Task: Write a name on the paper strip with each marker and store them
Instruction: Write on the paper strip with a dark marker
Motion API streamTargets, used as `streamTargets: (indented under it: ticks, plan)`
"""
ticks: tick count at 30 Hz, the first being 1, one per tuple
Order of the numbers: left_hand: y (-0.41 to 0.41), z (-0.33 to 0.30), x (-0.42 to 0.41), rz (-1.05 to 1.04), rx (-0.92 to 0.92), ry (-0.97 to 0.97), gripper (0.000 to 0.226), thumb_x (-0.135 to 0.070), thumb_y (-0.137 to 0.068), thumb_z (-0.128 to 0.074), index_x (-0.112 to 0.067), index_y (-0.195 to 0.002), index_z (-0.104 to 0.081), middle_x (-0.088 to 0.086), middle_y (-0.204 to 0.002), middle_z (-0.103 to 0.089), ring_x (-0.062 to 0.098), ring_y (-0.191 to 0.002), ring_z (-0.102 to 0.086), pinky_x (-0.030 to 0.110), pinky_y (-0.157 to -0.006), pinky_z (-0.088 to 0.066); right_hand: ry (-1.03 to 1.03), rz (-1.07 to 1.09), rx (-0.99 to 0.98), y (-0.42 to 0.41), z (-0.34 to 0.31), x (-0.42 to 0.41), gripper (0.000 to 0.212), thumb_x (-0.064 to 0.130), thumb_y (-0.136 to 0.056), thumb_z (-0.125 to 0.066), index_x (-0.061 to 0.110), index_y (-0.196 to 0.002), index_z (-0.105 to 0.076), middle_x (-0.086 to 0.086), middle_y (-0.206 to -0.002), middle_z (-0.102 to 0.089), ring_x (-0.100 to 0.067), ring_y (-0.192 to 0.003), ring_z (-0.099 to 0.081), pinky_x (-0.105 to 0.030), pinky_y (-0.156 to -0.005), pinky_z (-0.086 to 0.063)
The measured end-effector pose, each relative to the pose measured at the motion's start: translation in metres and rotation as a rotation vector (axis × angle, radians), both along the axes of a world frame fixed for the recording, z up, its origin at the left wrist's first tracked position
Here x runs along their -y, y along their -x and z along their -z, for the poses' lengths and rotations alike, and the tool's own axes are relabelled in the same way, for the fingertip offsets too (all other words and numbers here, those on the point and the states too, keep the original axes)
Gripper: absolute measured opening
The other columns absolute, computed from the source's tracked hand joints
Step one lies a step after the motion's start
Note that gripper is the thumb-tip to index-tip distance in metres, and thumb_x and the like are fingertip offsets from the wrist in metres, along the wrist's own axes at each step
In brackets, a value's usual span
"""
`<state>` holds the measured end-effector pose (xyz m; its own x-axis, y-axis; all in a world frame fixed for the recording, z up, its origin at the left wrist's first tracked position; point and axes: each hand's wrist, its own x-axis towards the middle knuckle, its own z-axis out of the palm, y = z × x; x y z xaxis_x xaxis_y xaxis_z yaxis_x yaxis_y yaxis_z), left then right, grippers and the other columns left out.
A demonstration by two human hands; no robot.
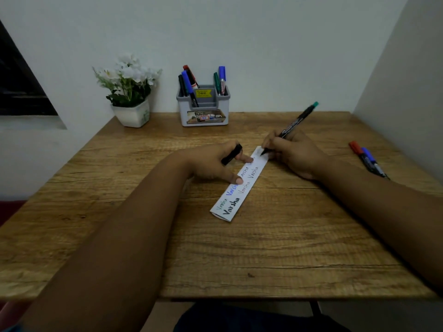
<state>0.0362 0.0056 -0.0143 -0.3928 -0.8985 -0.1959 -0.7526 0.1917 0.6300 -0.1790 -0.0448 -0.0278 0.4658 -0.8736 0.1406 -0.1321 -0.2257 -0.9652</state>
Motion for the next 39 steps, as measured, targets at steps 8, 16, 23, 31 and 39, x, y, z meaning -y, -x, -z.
streamTargets:
  ticks: [8,16,23,31,39]
  plan:
    - [0.0,0.0,0.001,0.017,-0.022,0.0,0.052,-0.029,-0.081,-0.076,-0.026,-0.121,-0.042,-0.023,-0.141,-0.048,0.006,-0.133,-0.037,0.034,-0.107,-0.034,-0.14,0.002,0.213,0.0,0.002,-0.002,0.024,0.036,-0.089,-0.061,0.014,-0.083,-0.062,-0.001,-0.058,-0.057,-0.008,-0.049,-0.049,-0.021,-0.053,-0.042]
    - [0.002,-0.003,-0.001,0.001,-0.022,-0.025,0.063,-0.027,-0.082,-0.075,-0.02,-0.134,-0.04,-0.022,-0.142,-0.047,0.005,-0.13,-0.036,0.029,-0.104,-0.032,-0.293,-0.025,0.442,-0.008,-0.002,-0.01,0.03,0.015,-0.094,-0.031,0.008,-0.085,-0.059,-0.009,-0.056,-0.055,-0.014,-0.051,-0.05,-0.028,-0.058,-0.037]
    - [0.004,-0.005,-0.004,-0.012,0.01,0.01,0.051,-0.027,-0.083,-0.075,-0.025,-0.121,-0.042,-0.034,-0.114,-0.049,0.009,-0.122,-0.042,0.03,-0.096,-0.037,-0.281,-0.051,0.367,-0.014,0.002,-0.015,0.029,0.014,-0.096,-0.033,0.006,-0.083,-0.058,-0.012,-0.06,-0.058,-0.016,-0.054,-0.053,-0.025,-0.054,-0.044]
    - [0.004,-0.006,-0.002,0.007,0.048,0.017,0.054,-0.028,-0.084,-0.074,-0.02,-0.127,-0.042,-0.015,-0.14,-0.049,0.008,-0.125,-0.04,0.031,-0.1,-0.035,-0.233,0.034,0.371,-0.016,-0.006,-0.02,0.027,0.014,-0.096,-0.036,0.005,-0.082,-0.057,-0.008,-0.056,-0.058,-0.017,-0.055,-0.05,-0.025,-0.054,-0.042]
    - [0.015,-0.004,-0.001,0.034,0.222,0.026,0.064,-0.037,-0.089,-0.065,-0.022,-0.139,-0.028,-0.005,-0.131,-0.048,0.016,-0.116,-0.047,0.038,-0.099,-0.042,0.011,-0.063,-0.016,-0.019,-0.008,-0.028,0.024,0.021,-0.102,-0.045,0.006,-0.088,-0.057,-0.009,-0.069,-0.065,-0.014,-0.06,-0.059,-0.023,-0.062,-0.051]
